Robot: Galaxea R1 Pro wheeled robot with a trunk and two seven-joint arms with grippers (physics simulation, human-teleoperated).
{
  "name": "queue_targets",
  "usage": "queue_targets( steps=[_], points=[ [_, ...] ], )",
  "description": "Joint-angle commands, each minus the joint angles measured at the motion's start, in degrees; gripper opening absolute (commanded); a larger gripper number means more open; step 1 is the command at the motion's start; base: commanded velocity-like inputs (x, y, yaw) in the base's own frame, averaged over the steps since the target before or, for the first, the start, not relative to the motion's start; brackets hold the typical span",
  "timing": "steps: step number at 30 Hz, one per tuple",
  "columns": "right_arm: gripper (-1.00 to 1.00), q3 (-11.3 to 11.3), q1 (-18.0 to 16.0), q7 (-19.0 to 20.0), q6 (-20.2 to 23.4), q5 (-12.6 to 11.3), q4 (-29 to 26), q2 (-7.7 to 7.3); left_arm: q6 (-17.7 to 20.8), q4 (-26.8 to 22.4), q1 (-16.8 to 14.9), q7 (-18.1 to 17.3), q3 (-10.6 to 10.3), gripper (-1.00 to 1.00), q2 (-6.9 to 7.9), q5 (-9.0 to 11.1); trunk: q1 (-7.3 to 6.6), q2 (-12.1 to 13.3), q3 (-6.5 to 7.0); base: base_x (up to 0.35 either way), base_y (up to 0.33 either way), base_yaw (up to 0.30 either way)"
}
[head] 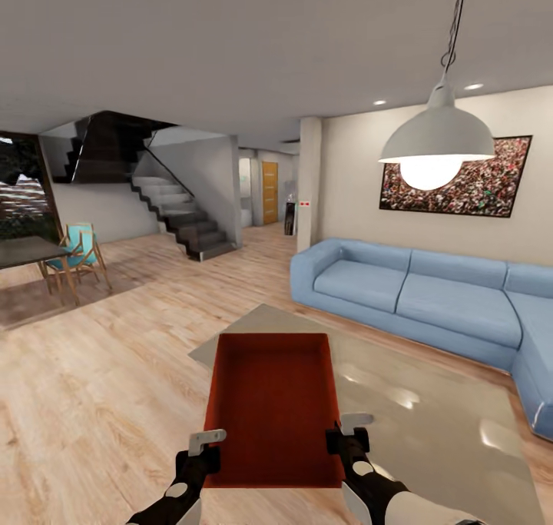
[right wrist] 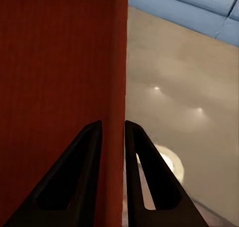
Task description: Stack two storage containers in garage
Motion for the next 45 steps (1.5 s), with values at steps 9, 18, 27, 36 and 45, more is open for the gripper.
queue_targets(
  steps=[9, 18, 27, 36, 45],
  points=[
    [-1.0, -2.4, 0.0, 1.6, 0.1, 0.3, -0.1, -0.22, 0.1, -0.2, -0.1, 0.5, 0.9, -1.0, 0.16, -0.6, 0.01, -0.1, -0.08, 0.0, 0.0, 0.3],
    [-1.0, -2.4, -0.1, 1.6, 0.1, 0.3, 0.0, -0.23, 0.1, -0.2, -0.1, 0.5, 0.9, -1.0, 0.16, -0.7, 0.01, -0.1, -0.08, 0.0, 0.0, 0.3],
    [-1.0, -2.4, 0.0, 1.6, 0.1, 0.3, 0.0, -0.23, 0.1, -0.2, -0.1, 0.5, 0.9, -1.0, 0.16, -0.6, 0.01, -0.1, -0.08, 0.0, 0.0, 0.3],
    [-1.0, -2.4, -0.1, 1.6, 0.1, 0.3, 0.0, -0.23, 0.1, -0.2, -0.1, 0.5, 0.9, -1.0, 0.16, -0.7, 0.01, -0.1, -0.08, 0.0, 0.0, 0.3],
    [-1.0, -2.4, -0.1, 1.6, 0.1, 0.3, 0.0, -0.23, 0.1, -0.2, -0.1, 0.5, 0.9, -1.0, 0.14, -0.6, 0.01, -0.1, -0.08, 0.0, 0.0, 0.3]
  ],
)
